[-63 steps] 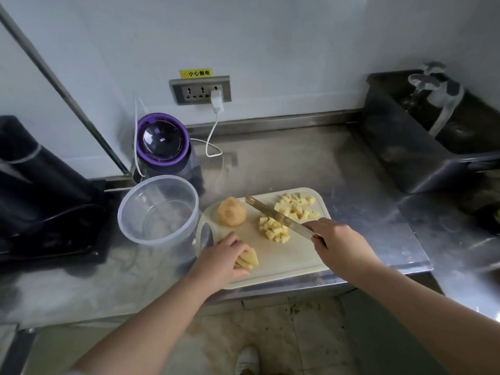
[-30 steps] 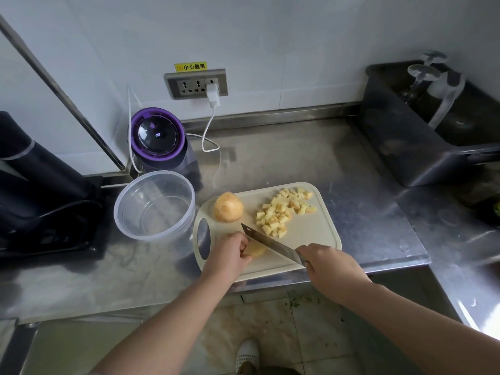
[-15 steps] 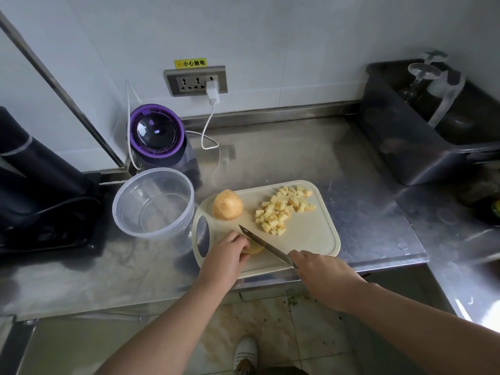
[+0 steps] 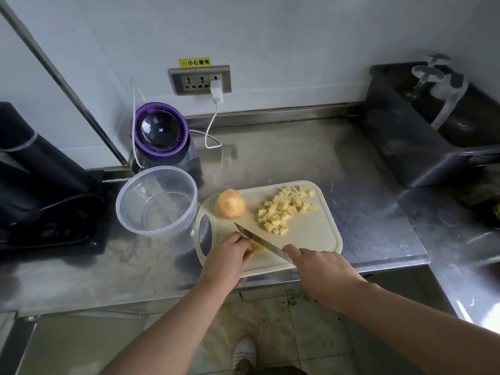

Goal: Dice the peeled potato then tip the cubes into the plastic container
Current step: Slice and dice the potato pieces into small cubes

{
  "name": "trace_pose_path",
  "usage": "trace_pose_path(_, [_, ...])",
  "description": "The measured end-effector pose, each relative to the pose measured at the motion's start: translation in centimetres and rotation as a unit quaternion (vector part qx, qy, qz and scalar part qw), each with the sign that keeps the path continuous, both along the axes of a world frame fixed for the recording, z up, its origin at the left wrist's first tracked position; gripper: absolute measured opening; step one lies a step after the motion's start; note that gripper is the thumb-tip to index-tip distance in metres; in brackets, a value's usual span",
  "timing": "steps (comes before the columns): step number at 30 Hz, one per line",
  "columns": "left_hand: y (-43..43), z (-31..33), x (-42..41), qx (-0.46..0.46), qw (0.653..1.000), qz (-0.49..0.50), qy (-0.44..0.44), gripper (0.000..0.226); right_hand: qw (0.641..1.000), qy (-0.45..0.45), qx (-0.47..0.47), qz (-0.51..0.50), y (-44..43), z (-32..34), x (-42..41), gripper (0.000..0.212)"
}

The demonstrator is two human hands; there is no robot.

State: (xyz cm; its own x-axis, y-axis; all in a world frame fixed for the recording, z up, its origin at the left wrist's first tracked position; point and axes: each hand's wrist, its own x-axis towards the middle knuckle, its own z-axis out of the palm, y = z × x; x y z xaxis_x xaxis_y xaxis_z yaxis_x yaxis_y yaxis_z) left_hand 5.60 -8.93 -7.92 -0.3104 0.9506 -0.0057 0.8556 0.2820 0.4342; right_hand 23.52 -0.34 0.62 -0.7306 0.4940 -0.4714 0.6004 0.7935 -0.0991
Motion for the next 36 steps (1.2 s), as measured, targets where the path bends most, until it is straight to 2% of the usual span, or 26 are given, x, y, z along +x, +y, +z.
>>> trace_pose_path(16, [0.0, -0.5, -0.1, 0.006, 0.999, -0.015, 0.029, 0.024, 0.999, -0.027, -0.017, 0.033, -0.2, -0.6, -0.5, 0.052])
trace_pose_path(23, [-0.4, -0.7, -0.2, 0.033, 0.998, -0.034, 0.032, 0.017, 0.999, -0.021, -0.033, -0.008, 0.2, -1.9, -0.3, 0.047])
trace_pose_path(28, [-0.9, -1.2, -0.5, 0.035, 0.998, -0.045, 0.032, 0.009, 0.998, 0.016, -0.035, -0.039, 0.1, -1.7, -0.5, 0.045])
trace_pose_path(36, [-0.7, -1.6, -0.6, 0.044, 0.997, -0.036, 0.043, 0.008, 0.999, 0.019, -0.034, -0.021, -0.5, -0.9, -0.2, 0.047])
